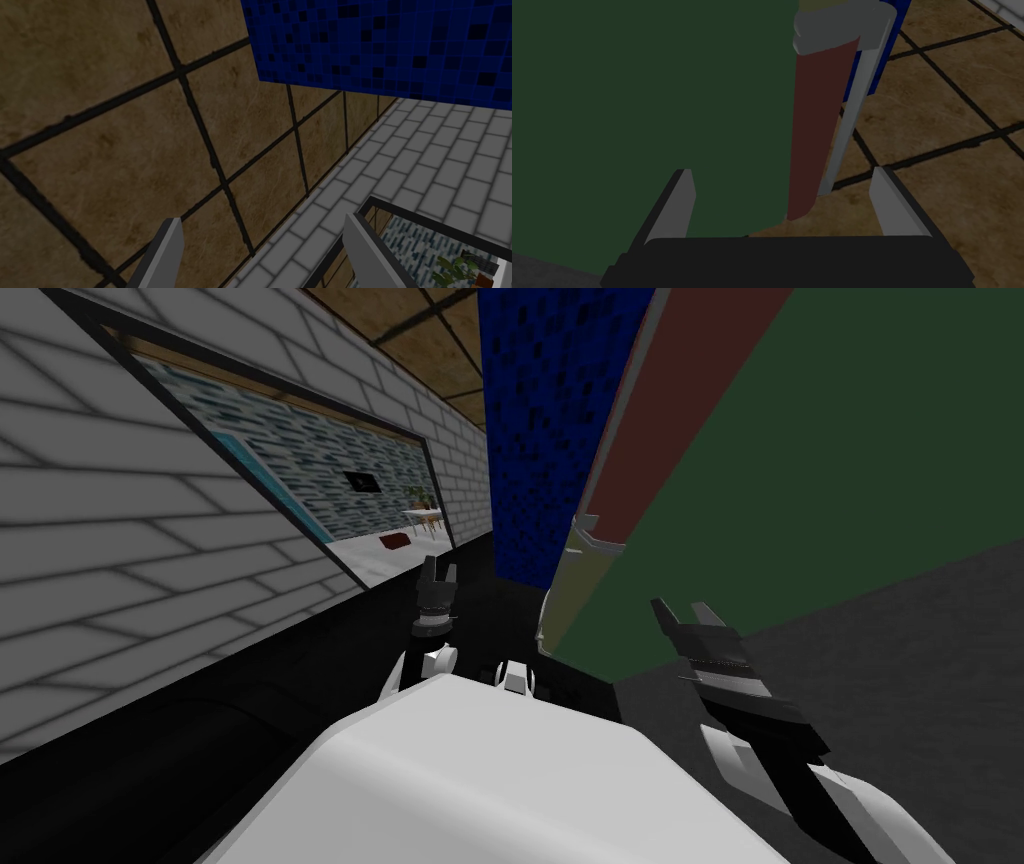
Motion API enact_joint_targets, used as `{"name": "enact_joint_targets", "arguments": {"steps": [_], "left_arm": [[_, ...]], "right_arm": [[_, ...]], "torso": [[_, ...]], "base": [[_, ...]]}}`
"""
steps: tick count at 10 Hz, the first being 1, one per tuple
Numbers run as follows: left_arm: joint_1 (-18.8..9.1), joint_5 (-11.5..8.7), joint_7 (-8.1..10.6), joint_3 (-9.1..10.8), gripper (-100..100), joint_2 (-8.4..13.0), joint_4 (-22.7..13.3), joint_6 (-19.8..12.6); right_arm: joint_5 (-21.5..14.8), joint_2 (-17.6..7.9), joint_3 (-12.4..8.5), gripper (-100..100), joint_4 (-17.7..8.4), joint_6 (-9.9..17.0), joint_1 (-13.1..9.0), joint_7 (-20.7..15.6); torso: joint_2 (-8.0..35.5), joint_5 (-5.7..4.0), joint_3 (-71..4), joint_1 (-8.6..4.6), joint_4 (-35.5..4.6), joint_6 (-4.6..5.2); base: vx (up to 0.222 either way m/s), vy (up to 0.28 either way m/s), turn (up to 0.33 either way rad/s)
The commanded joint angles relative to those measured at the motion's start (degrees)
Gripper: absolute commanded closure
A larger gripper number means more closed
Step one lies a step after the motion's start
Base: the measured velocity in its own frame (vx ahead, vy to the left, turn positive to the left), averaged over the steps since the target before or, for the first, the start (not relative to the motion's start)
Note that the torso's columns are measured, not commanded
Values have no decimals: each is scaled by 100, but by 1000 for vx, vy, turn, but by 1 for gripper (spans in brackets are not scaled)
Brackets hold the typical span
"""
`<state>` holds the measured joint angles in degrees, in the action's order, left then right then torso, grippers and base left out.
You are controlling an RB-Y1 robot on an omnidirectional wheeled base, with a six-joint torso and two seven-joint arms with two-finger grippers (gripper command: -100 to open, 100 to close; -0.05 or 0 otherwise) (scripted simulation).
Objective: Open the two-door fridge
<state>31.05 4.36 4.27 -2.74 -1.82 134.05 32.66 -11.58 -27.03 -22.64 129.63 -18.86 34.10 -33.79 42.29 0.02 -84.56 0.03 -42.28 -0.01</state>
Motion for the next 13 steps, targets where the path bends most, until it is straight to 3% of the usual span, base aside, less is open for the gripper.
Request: {"name": "enact_joint_targets", "arguments": {"steps": [1, 3, 8, 10, 13], "left_arm": [[1, 0, 0, 0, 0, 0, 0, 0], [1, 0, 0, 0, 0, 0, 0, 0], [0, 0, 0, 0, 0, 0, 0, 0], [0, 0, 0, 0, 0, 0, 0, 0], [1, 0, 0, 0, 0, 0, 0, 0]], "right_arm": [[-130, -184, -191, -100, -16, 15, 51, -303], [-368, -499, -503, -100, -64, 52, 128, -690], [-604, -816, -810, -100, -134, 92, 199, -1324], [-834, -1127, -1109, -100, -213, 133, 265, -1709], [-945, -1278, -1252, -100, -254, 153, 297, -2054]], "torso": [[-13, -2, -7, -3, 3, 1], [-10, -1, -6, 0, 3, 1], [3, -5, 3, -14, -2, 2], [1, -2, 1, 1, 0, 1], [-9, -4, -6, -11, 2, 1]], "base": [[116, 84, -35], [152, 117, -70], [93, 110, -42], [99, 132, -65], [113, 103, -36]]}}
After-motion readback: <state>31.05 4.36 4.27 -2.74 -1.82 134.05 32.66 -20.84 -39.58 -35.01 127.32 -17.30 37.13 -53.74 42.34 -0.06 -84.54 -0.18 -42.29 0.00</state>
